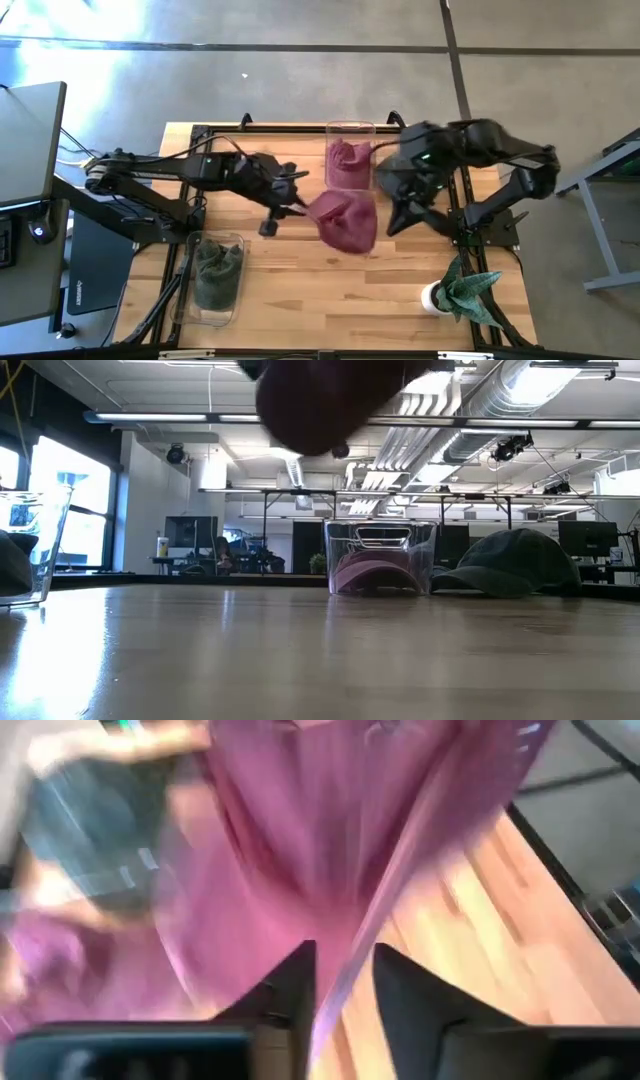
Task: Pick & Place hat
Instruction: Put the maroon cap into the top transparent bin
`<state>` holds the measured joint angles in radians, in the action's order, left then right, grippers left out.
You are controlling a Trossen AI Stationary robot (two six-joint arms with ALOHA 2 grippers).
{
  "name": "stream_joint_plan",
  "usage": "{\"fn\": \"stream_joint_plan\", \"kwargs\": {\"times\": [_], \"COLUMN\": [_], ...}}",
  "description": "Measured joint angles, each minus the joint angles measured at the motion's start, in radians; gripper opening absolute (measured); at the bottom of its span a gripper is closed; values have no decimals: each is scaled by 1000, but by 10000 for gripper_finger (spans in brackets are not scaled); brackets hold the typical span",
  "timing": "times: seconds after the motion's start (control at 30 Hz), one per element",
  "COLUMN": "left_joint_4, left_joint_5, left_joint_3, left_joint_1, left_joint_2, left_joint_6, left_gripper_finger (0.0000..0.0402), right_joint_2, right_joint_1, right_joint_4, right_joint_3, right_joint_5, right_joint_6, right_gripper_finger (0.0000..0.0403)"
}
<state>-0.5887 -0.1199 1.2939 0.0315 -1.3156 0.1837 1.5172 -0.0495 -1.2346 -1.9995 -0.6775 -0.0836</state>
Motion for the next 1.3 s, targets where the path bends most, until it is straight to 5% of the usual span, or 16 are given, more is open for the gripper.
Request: {"fn": "stream_joint_plan", "kwargs": {"times": [0.17,0.3,0.47,0.67,0.83,1.1,1.3], "left_joint_4": [-64,-238,-372,-354,-178,-3,23], "left_joint_5": [29,89,186,136,44,34,6], "left_joint_3": [0,-5,-5,-130,-324,-455,-474], "left_joint_1": [2,11,14,-8,14,85,101], "left_joint_2": [-37,-60,-103,-33,45,72,71], "left_joint_6": [33,98,6,-237,-484,-921,-1103], "left_gripper_finger": [176,194,163,88,39,2,20], "right_joint_2": [80,103,110,104,28,-39,-23], "right_joint_1": [-8,-13,-19,-42,-43,-30,10], "right_joint_4": [-3,-9,-24,-65,28,550,936], "right_joint_3": [3,1,2,40,358,946,1205], "right_joint_5": [80,216,392,620,559,540,624], "right_joint_6": [18,23,5,-143,-279,-420,-513], "right_gripper_finger": [4,7,5,17,87,237,261]}}
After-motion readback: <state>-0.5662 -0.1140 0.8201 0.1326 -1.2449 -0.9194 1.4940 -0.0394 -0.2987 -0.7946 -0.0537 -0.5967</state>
